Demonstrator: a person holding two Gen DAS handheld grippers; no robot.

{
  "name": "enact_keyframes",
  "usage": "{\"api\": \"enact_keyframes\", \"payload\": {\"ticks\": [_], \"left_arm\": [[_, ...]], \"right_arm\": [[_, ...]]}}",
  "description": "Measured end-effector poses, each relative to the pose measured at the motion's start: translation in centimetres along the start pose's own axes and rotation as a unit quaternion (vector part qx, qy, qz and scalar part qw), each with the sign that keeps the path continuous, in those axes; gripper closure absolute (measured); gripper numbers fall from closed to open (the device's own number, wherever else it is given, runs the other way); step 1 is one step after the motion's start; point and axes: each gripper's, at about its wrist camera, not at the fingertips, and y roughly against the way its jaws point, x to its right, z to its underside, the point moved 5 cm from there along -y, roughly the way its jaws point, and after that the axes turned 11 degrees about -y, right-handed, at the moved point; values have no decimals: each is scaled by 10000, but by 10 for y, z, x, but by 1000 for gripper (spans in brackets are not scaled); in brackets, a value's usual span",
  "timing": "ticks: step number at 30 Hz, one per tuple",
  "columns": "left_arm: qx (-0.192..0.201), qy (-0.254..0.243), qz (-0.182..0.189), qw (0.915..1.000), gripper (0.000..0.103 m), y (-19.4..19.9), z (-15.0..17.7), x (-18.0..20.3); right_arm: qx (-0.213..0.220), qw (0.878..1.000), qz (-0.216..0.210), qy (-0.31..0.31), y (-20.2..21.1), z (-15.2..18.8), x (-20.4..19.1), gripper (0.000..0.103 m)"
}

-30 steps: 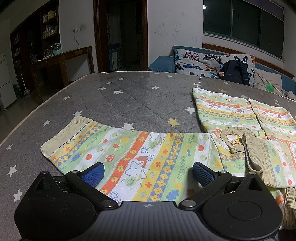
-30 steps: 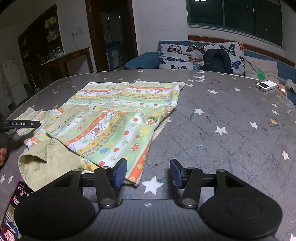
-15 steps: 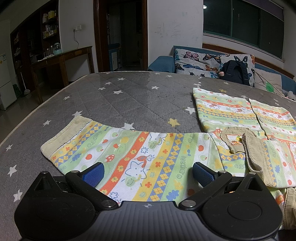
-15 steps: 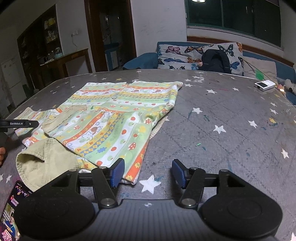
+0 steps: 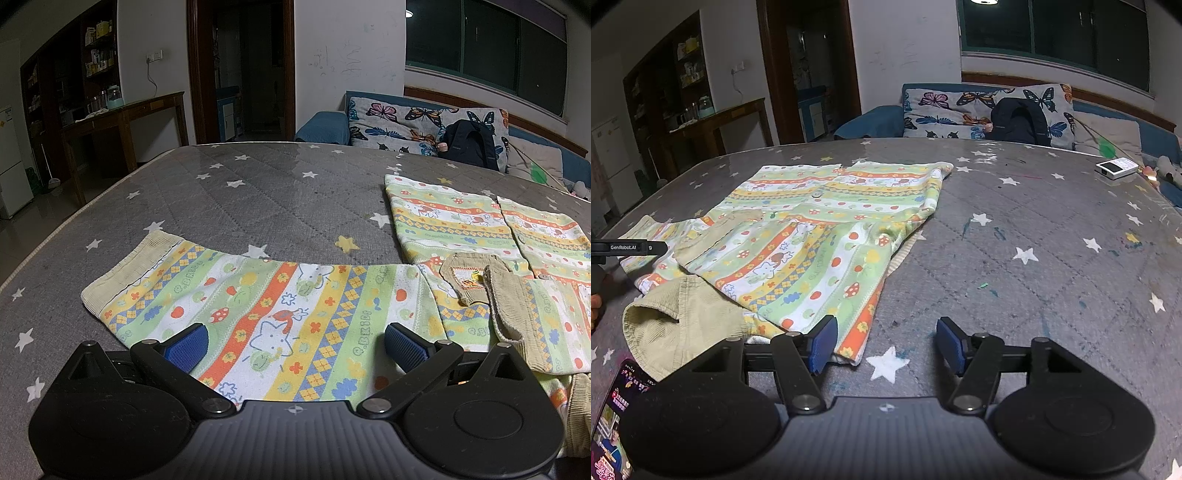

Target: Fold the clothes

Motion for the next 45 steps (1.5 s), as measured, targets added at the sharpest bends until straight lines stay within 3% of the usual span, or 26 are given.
{"api": "enact_keyframes", "payload": {"ticks": [17,28,33,45], "left_arm": [[-1,-6,-4,10000,0,0,0,0],[53,42,54,10000,0,9,-8,-1],[90,-36,223,9997,0,18,-17,7],[205,-254,747,9967,0,35,-31,41]], "right_arm": [[6,10000,27,-32,1,-1,3,37],[-22,9999,82,-81,1,1,7,21],[-41,9999,132,-79,1,3,9,11],[-69,9996,245,83,-1,10,9,0]]}}
